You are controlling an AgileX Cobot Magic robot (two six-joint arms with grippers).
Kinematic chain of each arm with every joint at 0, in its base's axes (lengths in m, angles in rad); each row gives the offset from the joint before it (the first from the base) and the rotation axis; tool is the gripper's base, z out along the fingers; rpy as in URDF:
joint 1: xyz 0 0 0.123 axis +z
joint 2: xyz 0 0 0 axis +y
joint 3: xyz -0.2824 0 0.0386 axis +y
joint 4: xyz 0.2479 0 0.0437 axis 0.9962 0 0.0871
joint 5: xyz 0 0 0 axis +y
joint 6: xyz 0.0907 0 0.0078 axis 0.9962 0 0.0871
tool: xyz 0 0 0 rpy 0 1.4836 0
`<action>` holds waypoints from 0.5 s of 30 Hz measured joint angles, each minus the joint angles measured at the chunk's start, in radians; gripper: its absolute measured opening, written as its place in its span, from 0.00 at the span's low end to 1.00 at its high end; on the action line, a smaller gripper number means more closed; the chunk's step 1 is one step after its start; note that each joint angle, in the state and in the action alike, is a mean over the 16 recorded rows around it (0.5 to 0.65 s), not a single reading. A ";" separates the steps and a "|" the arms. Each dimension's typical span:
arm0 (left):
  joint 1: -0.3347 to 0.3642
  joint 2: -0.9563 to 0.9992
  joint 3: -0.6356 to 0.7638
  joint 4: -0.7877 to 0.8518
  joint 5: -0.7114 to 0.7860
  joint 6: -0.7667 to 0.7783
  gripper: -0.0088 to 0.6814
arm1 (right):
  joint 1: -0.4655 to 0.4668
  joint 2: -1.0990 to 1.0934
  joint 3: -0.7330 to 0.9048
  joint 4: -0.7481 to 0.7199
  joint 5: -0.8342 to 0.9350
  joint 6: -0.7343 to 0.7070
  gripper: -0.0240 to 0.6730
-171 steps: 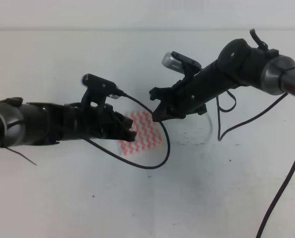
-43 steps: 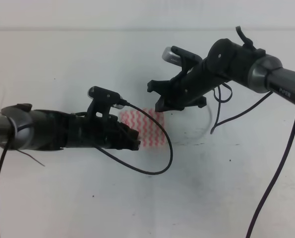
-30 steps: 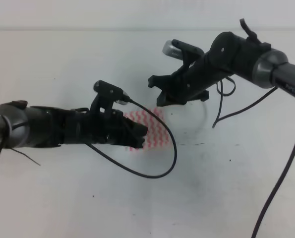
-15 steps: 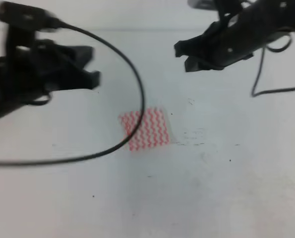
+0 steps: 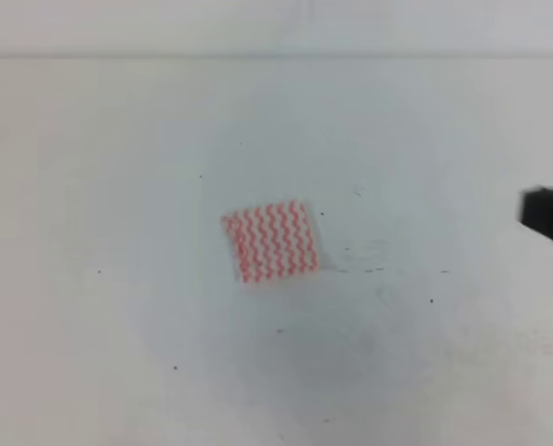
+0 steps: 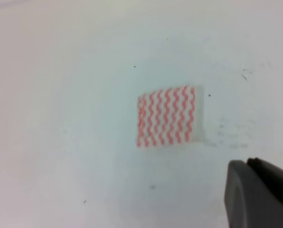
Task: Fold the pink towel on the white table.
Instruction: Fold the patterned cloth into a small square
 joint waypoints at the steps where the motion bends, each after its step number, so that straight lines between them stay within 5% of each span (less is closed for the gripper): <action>1: 0.000 -0.038 0.020 0.000 -0.005 -0.001 0.01 | 0.000 -0.064 0.036 -0.009 0.008 0.015 0.01; 15: 0.000 -0.072 0.226 0.001 0.153 -0.061 0.01 | -0.002 -0.833 0.249 -0.110 0.314 0.167 0.01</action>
